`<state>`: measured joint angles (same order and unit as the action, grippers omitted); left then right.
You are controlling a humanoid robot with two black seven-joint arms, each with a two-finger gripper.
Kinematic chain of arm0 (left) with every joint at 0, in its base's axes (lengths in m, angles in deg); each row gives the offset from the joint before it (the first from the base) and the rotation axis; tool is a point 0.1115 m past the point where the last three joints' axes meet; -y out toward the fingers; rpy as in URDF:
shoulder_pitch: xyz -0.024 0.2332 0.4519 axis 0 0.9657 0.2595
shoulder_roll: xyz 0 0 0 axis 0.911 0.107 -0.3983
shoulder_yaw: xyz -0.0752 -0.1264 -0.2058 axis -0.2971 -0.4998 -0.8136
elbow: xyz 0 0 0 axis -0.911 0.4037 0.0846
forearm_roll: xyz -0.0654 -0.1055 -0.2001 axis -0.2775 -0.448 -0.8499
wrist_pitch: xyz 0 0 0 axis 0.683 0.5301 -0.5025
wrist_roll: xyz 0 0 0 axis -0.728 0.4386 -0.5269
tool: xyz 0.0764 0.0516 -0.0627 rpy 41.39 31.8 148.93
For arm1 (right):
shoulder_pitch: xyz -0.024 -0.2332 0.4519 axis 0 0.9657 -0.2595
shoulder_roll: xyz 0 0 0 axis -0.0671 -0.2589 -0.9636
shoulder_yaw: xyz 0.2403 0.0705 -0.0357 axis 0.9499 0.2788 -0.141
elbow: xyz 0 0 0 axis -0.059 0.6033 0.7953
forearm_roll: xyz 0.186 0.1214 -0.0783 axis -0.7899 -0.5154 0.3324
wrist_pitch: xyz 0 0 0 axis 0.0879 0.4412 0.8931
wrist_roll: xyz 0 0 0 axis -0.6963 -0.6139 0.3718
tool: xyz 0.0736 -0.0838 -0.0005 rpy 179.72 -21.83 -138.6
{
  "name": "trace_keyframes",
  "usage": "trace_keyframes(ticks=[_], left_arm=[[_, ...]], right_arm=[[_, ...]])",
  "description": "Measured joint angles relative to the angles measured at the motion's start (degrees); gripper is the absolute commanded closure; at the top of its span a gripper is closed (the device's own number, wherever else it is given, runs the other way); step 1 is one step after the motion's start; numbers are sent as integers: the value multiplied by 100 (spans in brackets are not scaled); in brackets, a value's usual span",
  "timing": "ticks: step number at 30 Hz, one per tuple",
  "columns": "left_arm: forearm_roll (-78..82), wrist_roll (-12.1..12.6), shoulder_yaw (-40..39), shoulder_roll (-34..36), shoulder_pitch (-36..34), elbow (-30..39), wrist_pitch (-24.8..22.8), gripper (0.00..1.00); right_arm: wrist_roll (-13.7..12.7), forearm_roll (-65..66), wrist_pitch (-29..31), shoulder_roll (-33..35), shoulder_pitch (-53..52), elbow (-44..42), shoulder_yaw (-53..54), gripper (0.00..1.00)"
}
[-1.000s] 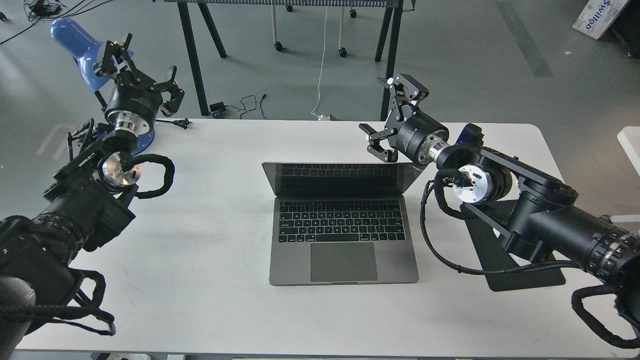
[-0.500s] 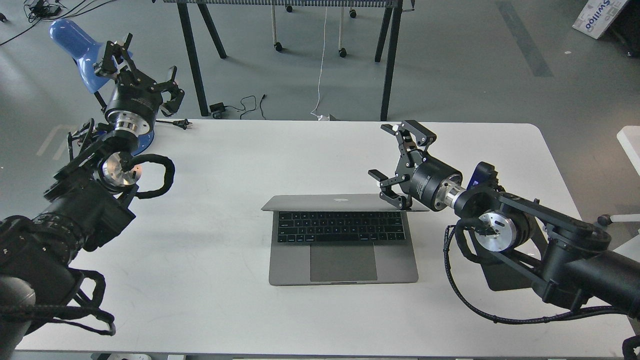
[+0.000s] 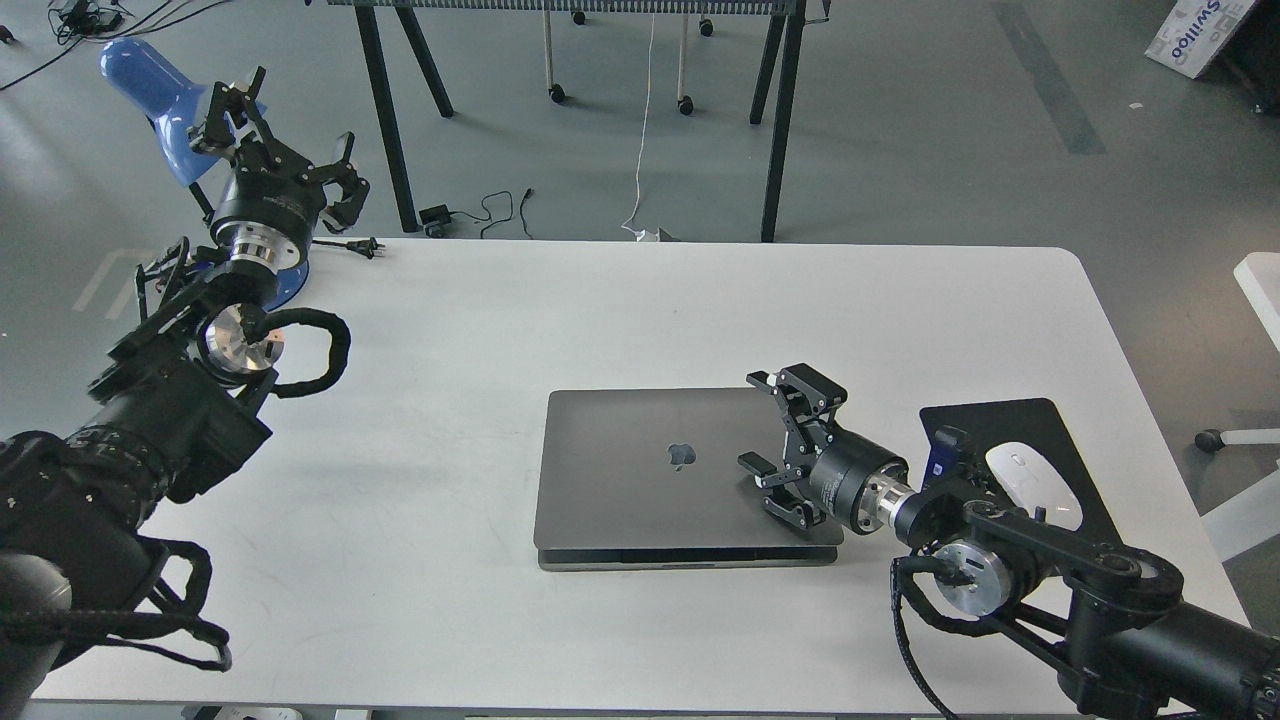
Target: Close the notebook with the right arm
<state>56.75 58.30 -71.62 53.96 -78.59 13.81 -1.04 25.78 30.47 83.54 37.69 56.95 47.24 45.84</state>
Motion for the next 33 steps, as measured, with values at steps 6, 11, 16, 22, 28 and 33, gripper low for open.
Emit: trace_keyframes(ticks=[6,11,16,22,28,33], left_arm=[[-1,-4,0,-2,0,0,0,0],[-3,-8,0,-2,0,0,0,0],[-4,-8,0,-1,0,0,0,0],[-5,-8,0,-4,0,0,0,0],[-5,-9,0,-6,0,0,0,0],[-5,-9,0,-5,0,0,0,0]], right_arm=[[2,193,-11,-172,104,-288,-8,0],[2,218,-11,-203,124,-390,-8,0],[8,219,-4,-212,125,-409,6,0],[24,213,29,-212,-23,-343,163,0],[63,198,59,-163,-206,-310,1423,0],[-30,138,111,-156,-436,-534,2769,0]])
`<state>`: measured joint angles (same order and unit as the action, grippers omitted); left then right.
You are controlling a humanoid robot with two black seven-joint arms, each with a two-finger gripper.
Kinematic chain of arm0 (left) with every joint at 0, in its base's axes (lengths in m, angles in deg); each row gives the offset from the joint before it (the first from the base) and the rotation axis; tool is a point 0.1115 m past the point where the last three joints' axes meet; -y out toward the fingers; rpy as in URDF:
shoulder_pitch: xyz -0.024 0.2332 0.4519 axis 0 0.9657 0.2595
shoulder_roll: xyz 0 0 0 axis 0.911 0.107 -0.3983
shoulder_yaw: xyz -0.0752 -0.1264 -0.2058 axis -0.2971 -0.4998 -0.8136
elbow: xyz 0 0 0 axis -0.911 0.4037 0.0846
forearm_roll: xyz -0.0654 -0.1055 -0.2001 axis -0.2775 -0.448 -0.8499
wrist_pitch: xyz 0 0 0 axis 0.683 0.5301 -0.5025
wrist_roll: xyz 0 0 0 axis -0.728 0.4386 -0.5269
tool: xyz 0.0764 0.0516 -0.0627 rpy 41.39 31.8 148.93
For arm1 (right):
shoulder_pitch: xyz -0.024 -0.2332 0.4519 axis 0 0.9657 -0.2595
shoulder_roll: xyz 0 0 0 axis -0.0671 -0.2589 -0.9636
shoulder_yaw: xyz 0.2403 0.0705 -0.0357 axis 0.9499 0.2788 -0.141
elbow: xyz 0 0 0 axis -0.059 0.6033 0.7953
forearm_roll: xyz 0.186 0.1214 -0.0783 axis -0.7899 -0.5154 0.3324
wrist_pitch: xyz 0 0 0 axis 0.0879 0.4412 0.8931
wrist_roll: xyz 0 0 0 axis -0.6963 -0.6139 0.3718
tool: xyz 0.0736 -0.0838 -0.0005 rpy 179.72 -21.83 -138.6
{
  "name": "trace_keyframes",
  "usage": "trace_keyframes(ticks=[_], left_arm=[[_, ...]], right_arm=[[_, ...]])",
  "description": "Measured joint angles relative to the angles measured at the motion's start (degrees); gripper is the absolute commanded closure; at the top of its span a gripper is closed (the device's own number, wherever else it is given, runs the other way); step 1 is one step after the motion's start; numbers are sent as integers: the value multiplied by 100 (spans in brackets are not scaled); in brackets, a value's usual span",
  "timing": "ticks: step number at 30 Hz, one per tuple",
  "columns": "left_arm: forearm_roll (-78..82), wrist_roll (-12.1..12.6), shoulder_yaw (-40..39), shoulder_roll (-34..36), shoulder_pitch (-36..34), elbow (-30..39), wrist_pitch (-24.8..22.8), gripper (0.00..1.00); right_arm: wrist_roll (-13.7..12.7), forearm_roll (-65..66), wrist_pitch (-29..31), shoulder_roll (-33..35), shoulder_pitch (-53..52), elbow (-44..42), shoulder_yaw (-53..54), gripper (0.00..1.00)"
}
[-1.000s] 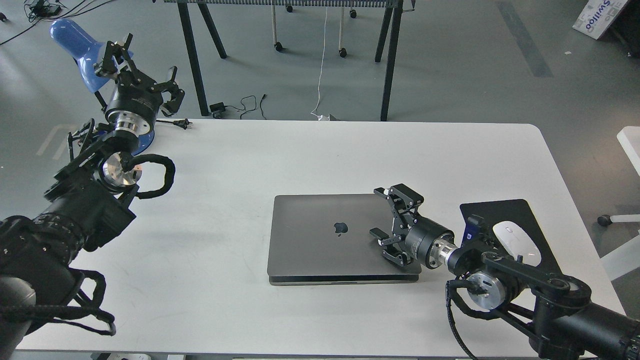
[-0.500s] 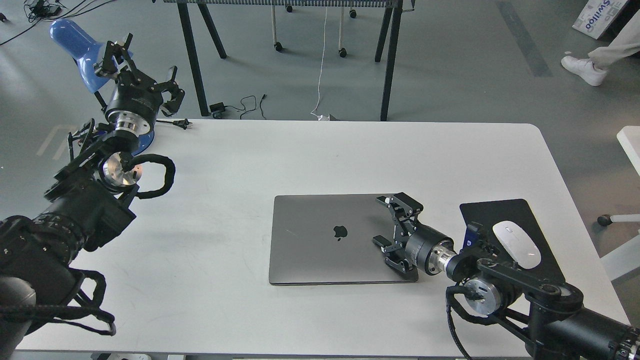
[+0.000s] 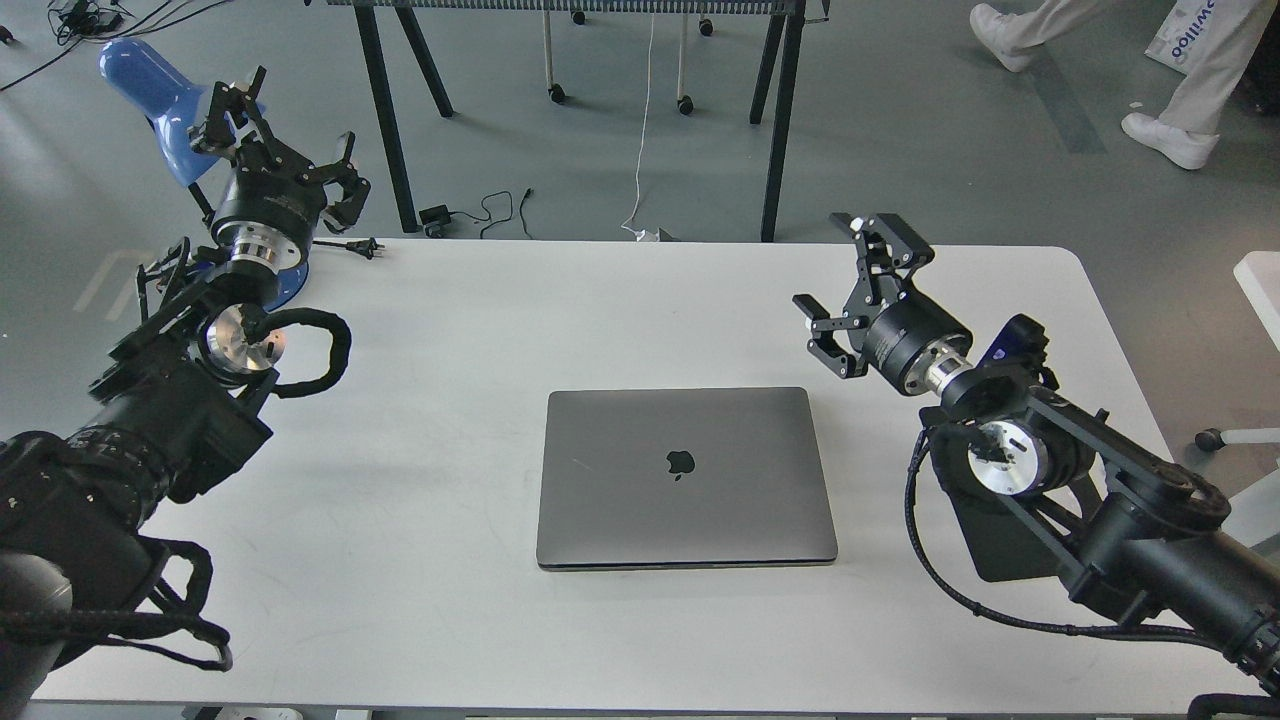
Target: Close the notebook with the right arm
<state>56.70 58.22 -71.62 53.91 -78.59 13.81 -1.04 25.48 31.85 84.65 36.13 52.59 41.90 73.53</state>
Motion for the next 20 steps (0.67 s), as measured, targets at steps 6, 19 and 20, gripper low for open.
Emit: trace_keyframes(ticks=[6,19,20], left_arm=[[-13,-3,-2,2,0,0,0,0],[-59,-18,-23,-5,0,-9,0,0],[-60,-18,-21,-5,0,-9,0,0]], right_arm=[[-167,-645,396,-143,-189,-1020,1423,0],[95,-1510,1216,-192,-296,-2061,2010,0],[98,-1510,1222,-190,-289,-2048,1998,0]])
